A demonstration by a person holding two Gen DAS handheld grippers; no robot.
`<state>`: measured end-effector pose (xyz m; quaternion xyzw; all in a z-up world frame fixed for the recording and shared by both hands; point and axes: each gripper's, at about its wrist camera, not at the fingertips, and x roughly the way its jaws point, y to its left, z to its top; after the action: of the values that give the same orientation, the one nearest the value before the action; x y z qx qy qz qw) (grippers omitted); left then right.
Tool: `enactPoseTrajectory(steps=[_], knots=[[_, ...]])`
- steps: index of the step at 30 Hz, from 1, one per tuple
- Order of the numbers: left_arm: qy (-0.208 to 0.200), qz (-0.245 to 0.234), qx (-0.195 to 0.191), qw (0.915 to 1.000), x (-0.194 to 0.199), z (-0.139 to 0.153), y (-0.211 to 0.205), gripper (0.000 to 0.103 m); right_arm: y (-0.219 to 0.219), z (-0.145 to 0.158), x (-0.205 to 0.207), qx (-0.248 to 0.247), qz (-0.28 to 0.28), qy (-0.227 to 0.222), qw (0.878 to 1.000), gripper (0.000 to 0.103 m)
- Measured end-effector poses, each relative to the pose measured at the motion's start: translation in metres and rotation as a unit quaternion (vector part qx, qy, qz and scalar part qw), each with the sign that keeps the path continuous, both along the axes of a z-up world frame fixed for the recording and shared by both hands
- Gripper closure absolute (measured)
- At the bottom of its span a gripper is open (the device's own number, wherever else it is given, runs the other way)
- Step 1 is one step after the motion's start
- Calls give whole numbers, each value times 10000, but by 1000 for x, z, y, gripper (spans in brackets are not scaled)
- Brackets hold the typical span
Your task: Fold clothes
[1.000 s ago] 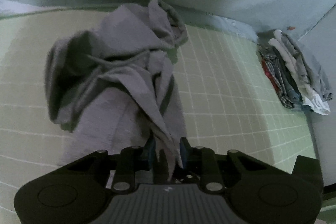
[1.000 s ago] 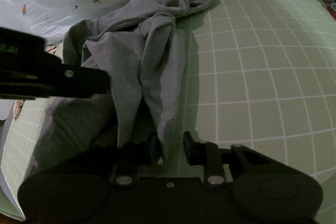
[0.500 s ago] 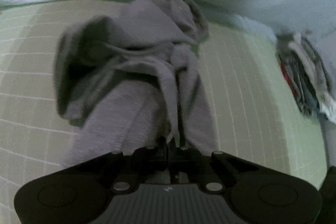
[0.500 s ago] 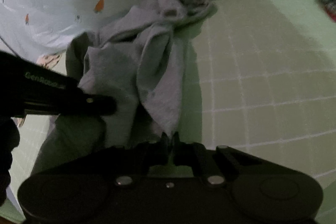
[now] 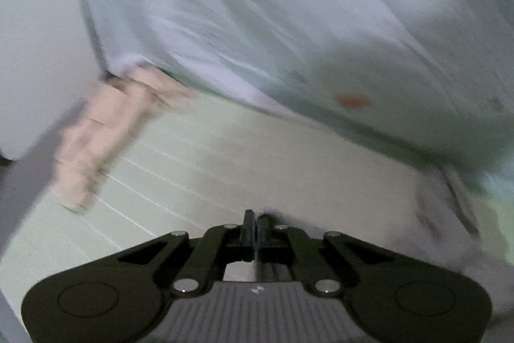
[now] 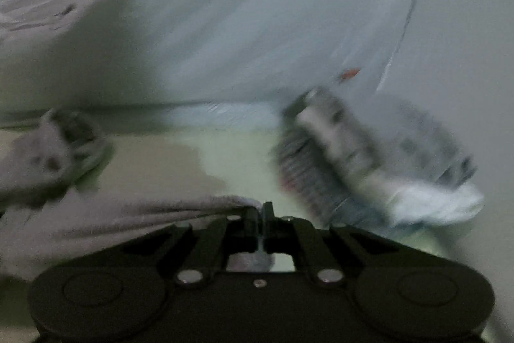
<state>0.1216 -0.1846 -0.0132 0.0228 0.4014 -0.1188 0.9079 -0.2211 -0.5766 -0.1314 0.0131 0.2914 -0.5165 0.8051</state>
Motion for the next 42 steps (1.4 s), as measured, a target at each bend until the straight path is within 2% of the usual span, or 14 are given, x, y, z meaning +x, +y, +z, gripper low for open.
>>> enactPoseTrajectory(steps=[3,7,8,9,11,15,18,23,30,32,34,36,39,42], knots=[[-186,410,47,9990,14,5,25,102,-13,6,7,-375,-197,298,9987,101],[365,1088,133,9933,29,-32,39,100,-19,-4,18,331,-572,164,9977,98],[523,1221,162,9910,31,-43,41,97,-13,-6,18,513,-618,23,9968,89],[618,1245,199,9901,28,-51,41,93,-6,-8,17,694,-664,-118,9953,74],[631,1144,226,9912,16,-59,39,82,8,-12,15,1057,-747,-400,9908,56],[892,691,-108,9936,-11,-71,29,46,53,-29,10,1966,-587,-822,9753,48],[1237,399,-304,9911,-25,-84,20,37,90,-49,11,2835,-496,-1131,9510,43],[1749,53,-455,9835,-44,-101,8,34,139,-77,35,4402,11,-1630,8830,41],[1701,-431,-391,9837,-51,-97,26,32,199,-90,87,5097,895,-1535,8418,29],[1686,-377,-431,9840,-47,-94,37,31,213,-95,98,5114,953,-1453,8416,29],[1644,-315,-447,9849,-46,-92,50,31,223,-97,102,5046,949,-1401,8466,42],[1598,-257,-426,9859,-45,-93,61,31,230,-94,100,4827,983,-1305,8604,79],[1600,-121,-387,9863,-44,-95,75,31,233,-81,85,4390,1005,-1230,8843,88],[1527,117,-251,9879,-43,-99,87,31,237,-52,53,3651,1012,-1020,9198,88]])
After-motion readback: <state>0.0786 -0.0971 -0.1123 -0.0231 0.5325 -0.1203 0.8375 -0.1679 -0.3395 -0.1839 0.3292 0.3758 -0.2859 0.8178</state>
